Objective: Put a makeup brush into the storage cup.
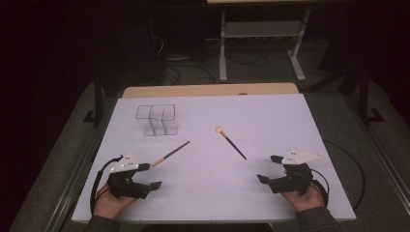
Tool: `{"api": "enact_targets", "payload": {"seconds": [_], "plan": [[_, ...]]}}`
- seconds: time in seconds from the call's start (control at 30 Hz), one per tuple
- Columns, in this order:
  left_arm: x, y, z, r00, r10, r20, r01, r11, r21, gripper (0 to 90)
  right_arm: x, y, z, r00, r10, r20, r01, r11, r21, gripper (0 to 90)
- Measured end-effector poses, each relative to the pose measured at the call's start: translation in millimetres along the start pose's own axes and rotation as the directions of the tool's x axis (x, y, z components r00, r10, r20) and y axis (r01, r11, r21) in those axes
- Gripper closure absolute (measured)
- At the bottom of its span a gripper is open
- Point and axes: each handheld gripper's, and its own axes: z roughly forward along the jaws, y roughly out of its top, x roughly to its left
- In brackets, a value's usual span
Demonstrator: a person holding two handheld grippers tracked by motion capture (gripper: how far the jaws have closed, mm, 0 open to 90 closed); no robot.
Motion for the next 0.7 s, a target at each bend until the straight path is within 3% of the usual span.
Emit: {"api": "enact_targets", "payload": {"seconds": [0.33, 0.47, 0.7], "plan": [[3.0, 2.9, 0.1, 0.9999, 0.005, 0.012, -0.005, 1.0000, -0.006, 21.6, -0.8, -0.6, 1.9, 1.0000, -0.004, -0.002, 0.004, 1.000, 0.007, 14.9], [3.2, 3.8, -0.6, 0.9992, -0.023, 0.032, 0.023, 0.9997, -0.006, 22.6, -2.6, -1.2, 0.9, 1.0000, -0.002, -0.001, 0.002, 1.000, 0.006, 14.9], [4.2, 5.3, -5.3, 0.9985, -0.043, 0.032, 0.043, 0.9990, -0.007, 22.1, -3.5, -0.7, 0.9, 1.0000, 0.001, -0.001, -0.001, 1.000, 0.006, 14.9]]}}
